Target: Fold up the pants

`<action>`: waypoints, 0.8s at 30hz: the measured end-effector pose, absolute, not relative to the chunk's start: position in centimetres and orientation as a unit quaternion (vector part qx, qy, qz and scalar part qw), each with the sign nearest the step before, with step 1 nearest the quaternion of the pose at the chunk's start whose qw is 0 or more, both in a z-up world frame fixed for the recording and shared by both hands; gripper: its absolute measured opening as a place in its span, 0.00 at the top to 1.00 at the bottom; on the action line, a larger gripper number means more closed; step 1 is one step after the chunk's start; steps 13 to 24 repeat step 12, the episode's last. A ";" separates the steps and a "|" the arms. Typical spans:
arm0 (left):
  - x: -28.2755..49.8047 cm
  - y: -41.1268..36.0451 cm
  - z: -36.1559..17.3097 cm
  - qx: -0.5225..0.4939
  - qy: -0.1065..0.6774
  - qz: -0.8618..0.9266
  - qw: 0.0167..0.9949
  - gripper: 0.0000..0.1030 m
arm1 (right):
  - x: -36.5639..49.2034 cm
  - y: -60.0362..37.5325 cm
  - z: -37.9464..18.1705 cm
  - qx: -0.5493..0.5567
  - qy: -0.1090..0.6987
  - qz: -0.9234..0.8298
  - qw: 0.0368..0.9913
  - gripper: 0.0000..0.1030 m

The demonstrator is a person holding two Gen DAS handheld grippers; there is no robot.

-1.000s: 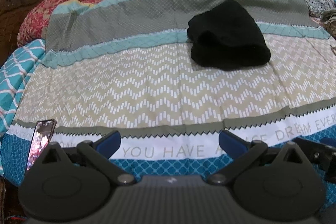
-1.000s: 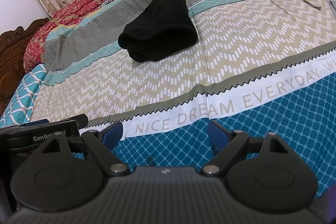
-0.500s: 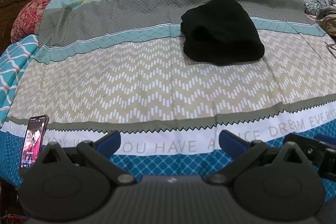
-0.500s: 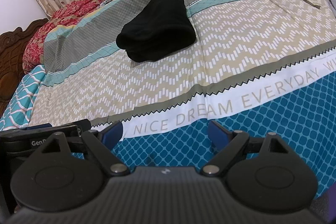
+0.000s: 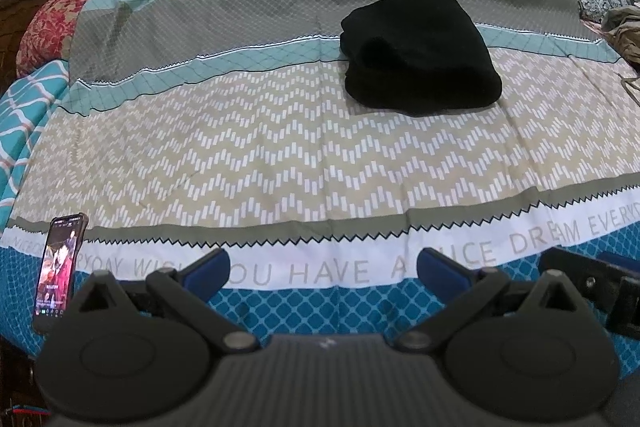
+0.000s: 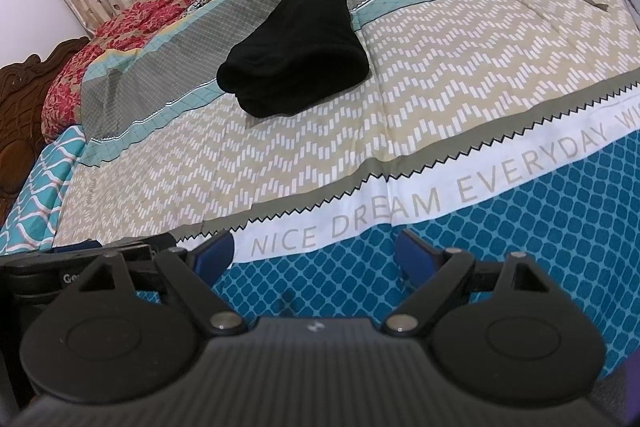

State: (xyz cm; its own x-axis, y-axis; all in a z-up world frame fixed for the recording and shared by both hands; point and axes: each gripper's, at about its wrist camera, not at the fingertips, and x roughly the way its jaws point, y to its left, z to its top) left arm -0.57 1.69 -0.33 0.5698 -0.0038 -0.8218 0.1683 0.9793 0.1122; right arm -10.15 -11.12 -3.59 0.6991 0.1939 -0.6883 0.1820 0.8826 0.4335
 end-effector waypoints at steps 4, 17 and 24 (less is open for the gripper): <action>-0.6 1.6 -0.4 0.089 0.464 -0.051 0.880 0.00 | -10.2 -11.2 -3.6 0.244 0.388 0.003 0.889 0.13; -1.0 1.3 -0.3 0.090 0.457 -0.074 0.882 0.00 | -10.3 -11.2 -3.6 0.242 0.387 0.004 0.890 0.13; -1.0 1.3 -0.3 0.090 0.457 -0.074 0.882 0.00 | -10.3 -11.2 -3.6 0.242 0.387 0.004 0.890 0.13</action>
